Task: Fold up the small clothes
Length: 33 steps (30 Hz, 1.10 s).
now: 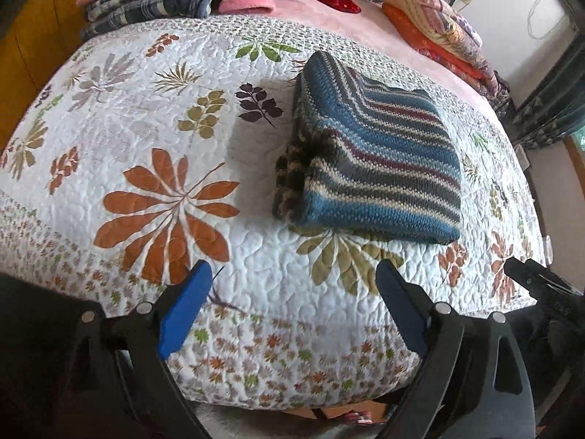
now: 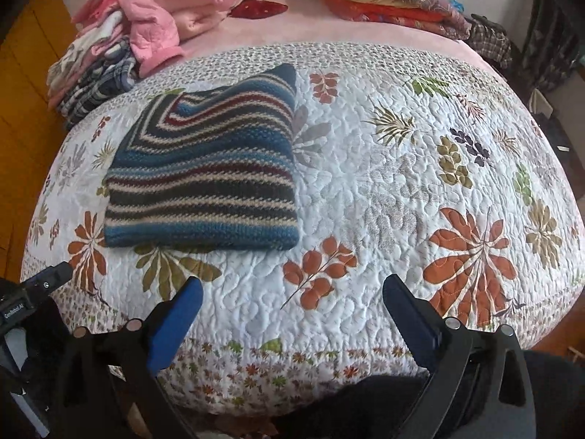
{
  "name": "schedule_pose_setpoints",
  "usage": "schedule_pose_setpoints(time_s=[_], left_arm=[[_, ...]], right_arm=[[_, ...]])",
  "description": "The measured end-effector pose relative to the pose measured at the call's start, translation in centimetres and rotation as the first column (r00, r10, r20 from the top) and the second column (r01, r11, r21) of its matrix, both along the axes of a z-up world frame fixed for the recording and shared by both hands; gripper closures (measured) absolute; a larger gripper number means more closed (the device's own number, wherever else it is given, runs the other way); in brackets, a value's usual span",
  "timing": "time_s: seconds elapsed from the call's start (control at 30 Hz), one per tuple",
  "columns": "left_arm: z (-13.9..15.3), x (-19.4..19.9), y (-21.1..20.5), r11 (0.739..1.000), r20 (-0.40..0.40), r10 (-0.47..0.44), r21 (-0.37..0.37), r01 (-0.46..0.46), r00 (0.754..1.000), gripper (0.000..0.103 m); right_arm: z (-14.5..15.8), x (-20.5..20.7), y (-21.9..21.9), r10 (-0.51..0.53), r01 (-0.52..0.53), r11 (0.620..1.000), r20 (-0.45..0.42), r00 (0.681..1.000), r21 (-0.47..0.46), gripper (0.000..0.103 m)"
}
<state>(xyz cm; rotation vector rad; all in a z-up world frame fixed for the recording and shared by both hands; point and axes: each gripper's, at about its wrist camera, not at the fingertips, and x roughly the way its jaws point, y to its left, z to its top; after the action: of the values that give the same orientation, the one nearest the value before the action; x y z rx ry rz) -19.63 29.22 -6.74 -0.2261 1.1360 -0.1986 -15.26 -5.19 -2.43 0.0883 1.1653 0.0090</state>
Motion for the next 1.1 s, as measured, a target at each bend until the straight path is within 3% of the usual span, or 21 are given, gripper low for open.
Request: schedule_pose_setpoints(time_s=[0.4, 0.73, 1.1], left_arm=[[0.9, -2.1, -0.6, 0.997, 0.026, 0.003, 0.078, -0.005, 1.000, 0.011], [2.8, -2.5, -1.5, 0.977, 0.065, 0.008, 0.212, -0.021, 0.998, 0.011], [3.7, -3.3, -3.0, 0.968, 0.062, -0.021, 0.250, 0.004, 0.998, 0.011]], right_arm=[[-1.3, -2.1, 2.6, -0.002, 0.000, 1.000, -0.081, 0.997, -0.029, 0.004], [0.3, -2.6, 3.6, 0.004, -0.006, 0.999, -0.045, 0.999, -0.036, 0.004], [2.3, -3.1, 4.5, 0.018, -0.018, 0.999, -0.017, 1.000, -0.035, 0.004]])
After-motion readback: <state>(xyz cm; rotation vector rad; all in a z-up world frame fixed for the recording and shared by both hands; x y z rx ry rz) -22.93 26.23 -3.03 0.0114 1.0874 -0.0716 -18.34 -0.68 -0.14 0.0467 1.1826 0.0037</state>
